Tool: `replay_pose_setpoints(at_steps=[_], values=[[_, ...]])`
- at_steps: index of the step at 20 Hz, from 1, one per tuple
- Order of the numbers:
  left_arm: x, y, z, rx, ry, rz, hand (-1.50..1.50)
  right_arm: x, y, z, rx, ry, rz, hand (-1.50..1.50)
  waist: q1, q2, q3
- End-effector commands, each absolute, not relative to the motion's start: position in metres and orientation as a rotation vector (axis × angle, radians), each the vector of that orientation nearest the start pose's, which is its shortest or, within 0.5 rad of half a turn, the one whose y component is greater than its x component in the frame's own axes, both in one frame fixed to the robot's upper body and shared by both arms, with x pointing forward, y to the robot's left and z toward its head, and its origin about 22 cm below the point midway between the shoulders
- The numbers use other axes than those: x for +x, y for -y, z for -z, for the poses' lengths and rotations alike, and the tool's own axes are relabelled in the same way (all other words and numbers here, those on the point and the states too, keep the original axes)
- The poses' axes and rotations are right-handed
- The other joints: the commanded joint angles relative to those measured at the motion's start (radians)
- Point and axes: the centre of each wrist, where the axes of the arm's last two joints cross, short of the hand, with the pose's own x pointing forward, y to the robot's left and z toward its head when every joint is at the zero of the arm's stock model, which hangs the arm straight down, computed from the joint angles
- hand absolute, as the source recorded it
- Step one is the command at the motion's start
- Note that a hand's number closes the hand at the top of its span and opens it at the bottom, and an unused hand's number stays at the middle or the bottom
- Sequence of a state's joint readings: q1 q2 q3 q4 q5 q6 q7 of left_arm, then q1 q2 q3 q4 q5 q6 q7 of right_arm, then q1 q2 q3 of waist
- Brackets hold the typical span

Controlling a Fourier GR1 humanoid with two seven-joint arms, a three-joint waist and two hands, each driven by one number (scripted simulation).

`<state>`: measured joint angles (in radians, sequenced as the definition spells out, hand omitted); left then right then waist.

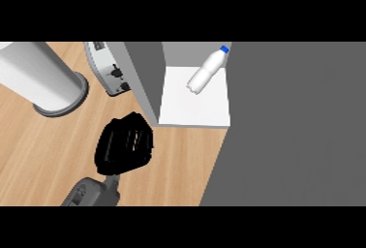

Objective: Pick up the bottled water, place it into the cabinet and close the cabinet

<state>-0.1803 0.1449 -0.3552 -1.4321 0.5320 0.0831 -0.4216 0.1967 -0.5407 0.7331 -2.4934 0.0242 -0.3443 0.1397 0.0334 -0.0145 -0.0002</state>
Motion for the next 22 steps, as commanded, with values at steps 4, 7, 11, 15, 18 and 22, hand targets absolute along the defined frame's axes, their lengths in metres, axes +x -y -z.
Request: replay_pose_setpoints(at_steps=[4, 7, 11, 15, 18, 22], values=[[0.203, -0.205, -0.018, -0.463, 1.871, -0.149, 1.50, 0.074, 0.159, -0.170, 0.572, 1.853, -0.578, 1.50, -0.002, 0.004, -0.001], [0.182, -0.208, -0.020, -0.457, 1.855, -0.160, 1.50, 0.072, 0.156, -0.182, 0.603, 1.828, -0.604, 1.50, -0.004, 0.005, -0.003], [0.154, -0.234, -0.027, -0.430, 1.868, -0.147, 1.50, 0.074, 0.146, -0.183, 0.602, 1.861, -0.583, 1.50, -0.007, 0.002, -0.003], [0.131, -0.253, -0.026, -0.436, 1.870, -0.184, 1.50, 0.089, 0.136, -0.194, 0.596, 1.858, -0.554, 1.50, 0.005, 0.005, -0.005], [0.117, -0.260, -0.041, -0.400, 1.890, -0.177, 1.50, 0.100, 0.111, -0.191, 0.566, 1.883, -0.583, 1.50, -0.004, 0.004, -0.003], [0.105, -0.291, -0.053, -0.390, 1.904, -0.172, 1.50, 0.136, 0.090, -0.215, 0.546, 1.901, -0.518, 1.50, 0.003, 0.011, -0.002]])
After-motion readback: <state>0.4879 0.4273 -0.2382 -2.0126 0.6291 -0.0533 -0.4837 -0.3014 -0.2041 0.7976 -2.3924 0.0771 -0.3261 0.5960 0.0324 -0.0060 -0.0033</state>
